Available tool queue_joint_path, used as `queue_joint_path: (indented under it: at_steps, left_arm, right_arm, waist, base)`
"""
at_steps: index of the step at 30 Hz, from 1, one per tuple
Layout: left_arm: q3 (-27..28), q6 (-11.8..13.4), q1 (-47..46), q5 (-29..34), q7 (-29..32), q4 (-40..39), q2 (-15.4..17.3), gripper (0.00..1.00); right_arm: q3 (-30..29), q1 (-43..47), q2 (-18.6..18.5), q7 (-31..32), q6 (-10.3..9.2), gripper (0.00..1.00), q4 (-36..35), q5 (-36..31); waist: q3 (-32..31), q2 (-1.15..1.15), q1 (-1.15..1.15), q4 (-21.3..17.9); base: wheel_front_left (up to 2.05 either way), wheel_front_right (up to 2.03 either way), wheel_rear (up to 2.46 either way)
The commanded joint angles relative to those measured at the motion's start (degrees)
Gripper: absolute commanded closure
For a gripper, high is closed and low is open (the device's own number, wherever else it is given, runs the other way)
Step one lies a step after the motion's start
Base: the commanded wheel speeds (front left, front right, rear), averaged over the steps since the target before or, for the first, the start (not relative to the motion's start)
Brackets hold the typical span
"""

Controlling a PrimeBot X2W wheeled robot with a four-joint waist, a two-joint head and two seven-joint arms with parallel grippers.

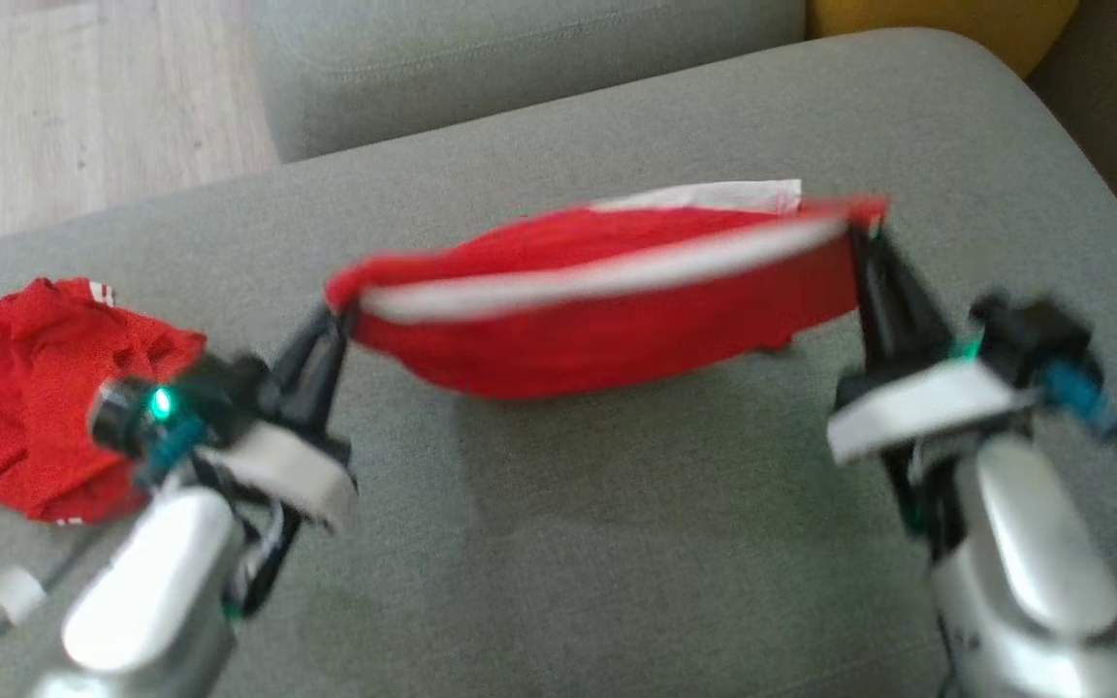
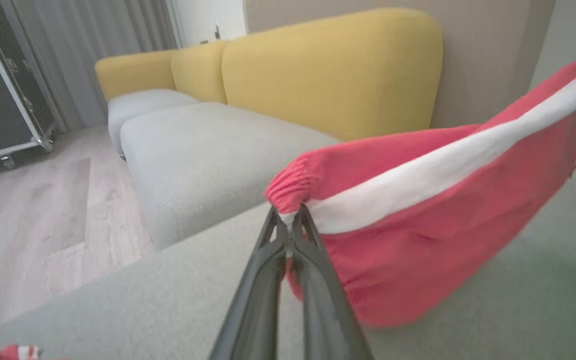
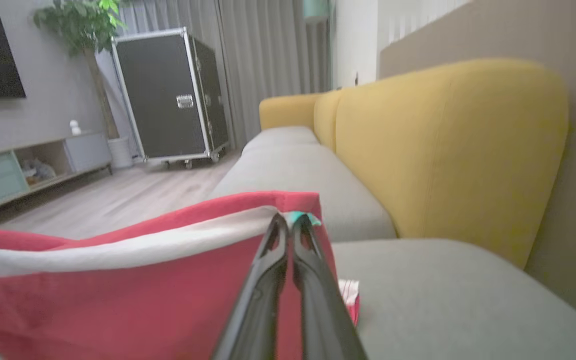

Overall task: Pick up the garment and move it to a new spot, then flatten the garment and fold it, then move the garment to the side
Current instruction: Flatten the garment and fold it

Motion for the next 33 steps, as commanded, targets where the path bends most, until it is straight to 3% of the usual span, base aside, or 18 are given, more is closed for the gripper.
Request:
queue_joint_path:
  at_steps: [1,11,22,28,33]
  left_arm:
    - [3.8,0.5,-5.8,-0.5,0.4,-2.8,2.5,1.00]
    - [9.6,4.5,-15.5,-1.9,2.1,-10.1,3.2,1.00]
    - [10.1,7.4,-7.3,-4.6,6.4,-21.8,5.0,1.00]
    - [9.2,6.4,-10.2,-4.5,9.2,-22.0,5.9,1.00]
    - [8.5,2.8,-20.3,-4.1,11.2,-14.6,5.5,1.00]
  right_arm:
    - [1.2,-4.9,-0.5,0.3,-0.04,1.00,-3.2,-0.2]
    - [-0.6,-18.4,-1.6,1.6,-0.04,1.00,-6.2,-1.6]
    - [-2.7,-12.2,-2.0,6.0,-0.04,1.00,-12.4,-3.5]
    - [-3.5,-14.6,-2.6,9.3,-0.04,1.00,-11.9,-3.2]
    - [-3.8,-24.5,-4.0,9.9,-0.04,1.00,-3.0,-1.7]
  waist:
    - [-0.7,0.00,0.00,0.1]
    - [-3.4,0.00,0.00,0.8]
    - [-3.0,0.00,0.00,2.5]
    - [0.3,0.00,0.00,3.1]
    - [6.9,0.00,0.00,3.5]
  base:
    - [0.00,0.00,0.00]
    - [0.00,0.00,0.00]
    - [0.00,0.00,0.00]
    - [0.00,0.00,0.00]
    - [0.00,0.00,0.00]
